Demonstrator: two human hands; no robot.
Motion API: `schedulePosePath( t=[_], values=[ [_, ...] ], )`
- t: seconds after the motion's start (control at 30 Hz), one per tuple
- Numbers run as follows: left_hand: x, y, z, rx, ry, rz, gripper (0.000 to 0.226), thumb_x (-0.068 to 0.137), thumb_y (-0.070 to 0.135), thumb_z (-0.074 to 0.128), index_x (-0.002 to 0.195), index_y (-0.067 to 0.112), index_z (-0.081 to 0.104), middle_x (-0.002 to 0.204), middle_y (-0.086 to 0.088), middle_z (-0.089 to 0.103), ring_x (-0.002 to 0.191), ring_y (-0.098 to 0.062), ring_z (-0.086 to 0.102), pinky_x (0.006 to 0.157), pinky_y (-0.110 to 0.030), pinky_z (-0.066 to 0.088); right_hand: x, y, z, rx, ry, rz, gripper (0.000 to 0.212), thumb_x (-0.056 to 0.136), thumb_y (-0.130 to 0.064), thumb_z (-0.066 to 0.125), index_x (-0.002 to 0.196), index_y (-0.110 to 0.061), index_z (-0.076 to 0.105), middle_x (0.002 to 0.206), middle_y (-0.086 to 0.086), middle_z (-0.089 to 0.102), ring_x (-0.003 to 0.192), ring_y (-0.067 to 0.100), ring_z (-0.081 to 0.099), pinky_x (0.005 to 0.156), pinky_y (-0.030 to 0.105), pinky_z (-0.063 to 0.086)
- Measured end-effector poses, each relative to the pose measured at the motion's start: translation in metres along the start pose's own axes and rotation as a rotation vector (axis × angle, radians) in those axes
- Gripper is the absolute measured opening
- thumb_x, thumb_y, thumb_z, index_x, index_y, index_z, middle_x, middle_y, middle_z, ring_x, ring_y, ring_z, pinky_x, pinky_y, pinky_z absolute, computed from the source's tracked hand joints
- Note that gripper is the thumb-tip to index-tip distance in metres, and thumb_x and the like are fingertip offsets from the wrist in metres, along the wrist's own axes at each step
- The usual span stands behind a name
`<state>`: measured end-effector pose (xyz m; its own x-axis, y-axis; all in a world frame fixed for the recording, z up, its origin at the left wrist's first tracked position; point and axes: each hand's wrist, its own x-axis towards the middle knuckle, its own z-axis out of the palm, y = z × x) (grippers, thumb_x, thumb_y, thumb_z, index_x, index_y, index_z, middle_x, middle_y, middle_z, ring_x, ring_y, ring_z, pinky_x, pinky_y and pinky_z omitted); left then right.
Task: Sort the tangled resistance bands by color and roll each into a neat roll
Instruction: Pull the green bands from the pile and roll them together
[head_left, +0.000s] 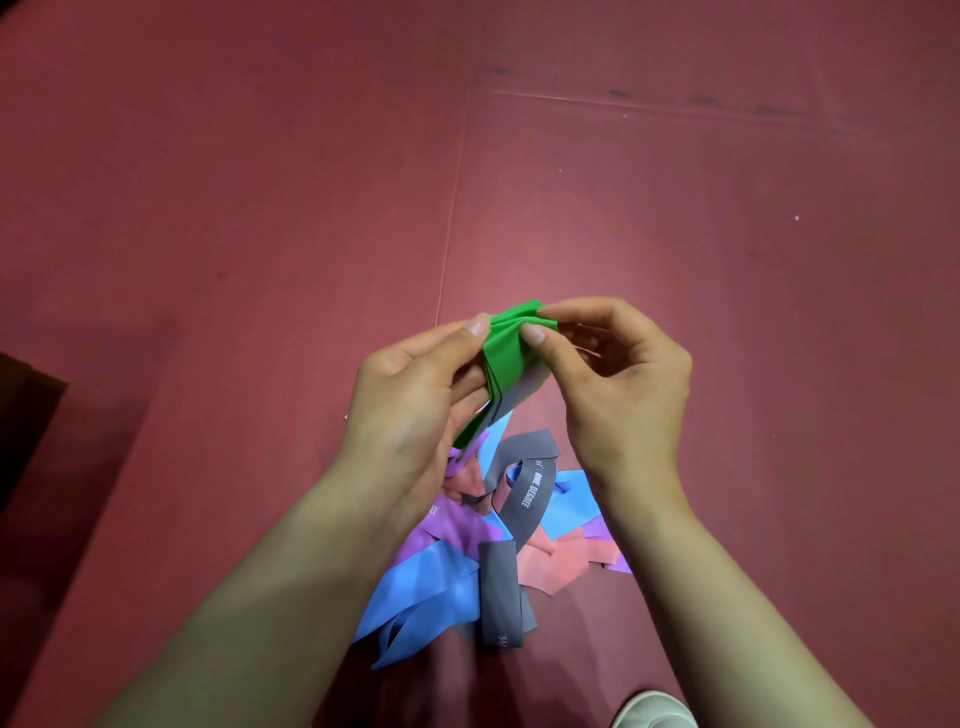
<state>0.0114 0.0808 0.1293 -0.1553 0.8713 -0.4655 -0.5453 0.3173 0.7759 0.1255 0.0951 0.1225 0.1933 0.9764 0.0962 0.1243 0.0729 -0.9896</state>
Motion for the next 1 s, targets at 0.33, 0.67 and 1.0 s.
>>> schedulePosePath(
  t=[0.33, 0.67, 1.0],
  values=[
    [0.002, -0.002, 0.0, -0.081, 0.016, -0.017, 0.013, 0.091, 0.007, 0.057, 0.089, 0.004, 0.069, 0.085, -0.012, 0.075, 0.077, -0.018, 0.073, 0.08, -0.031, 0.059, -0.002, -0.002, 0.002, 0.066, 0.067, -0.023, 0.021, 0.076, 0.004, 0.074, 0.084, -0.015, 0.074, 0.089, 0.005, 0.074, 0.088, 0.011, 0.07, 0.08, 0.021, 0.052],
    [0.0, -0.01, 0.002, -0.111, -0.043, -0.019, 0.019, 0.092, 0.007, 0.054, 0.103, -0.001, 0.068, 0.099, -0.013, 0.074, 0.091, -0.019, 0.072, 0.085, -0.03, 0.057, -0.005, 0.0, 0.006, 0.188, 0.139, 0.085, 0.011, 0.078, 0.004, 0.071, 0.077, -0.006, 0.068, 0.071, -0.004, 0.068, 0.065, 0.001, 0.063, 0.063, 0.012, 0.047],
    [-0.01, -0.017, 0.009, -0.054, -0.122, 0.086, 0.016, 0.079, 0.014, 0.068, 0.091, 0.007, 0.076, 0.091, -0.012, 0.075, 0.082, -0.016, 0.073, 0.071, -0.021, 0.056, -0.01, 0.004, 0.012, 0.131, 0.191, 0.115, 0.012, 0.085, 0.0, 0.065, 0.078, -0.009, 0.059, 0.083, 0.004, 0.069, 0.079, 0.012, 0.064, 0.075, 0.022, 0.05]
  ],
)
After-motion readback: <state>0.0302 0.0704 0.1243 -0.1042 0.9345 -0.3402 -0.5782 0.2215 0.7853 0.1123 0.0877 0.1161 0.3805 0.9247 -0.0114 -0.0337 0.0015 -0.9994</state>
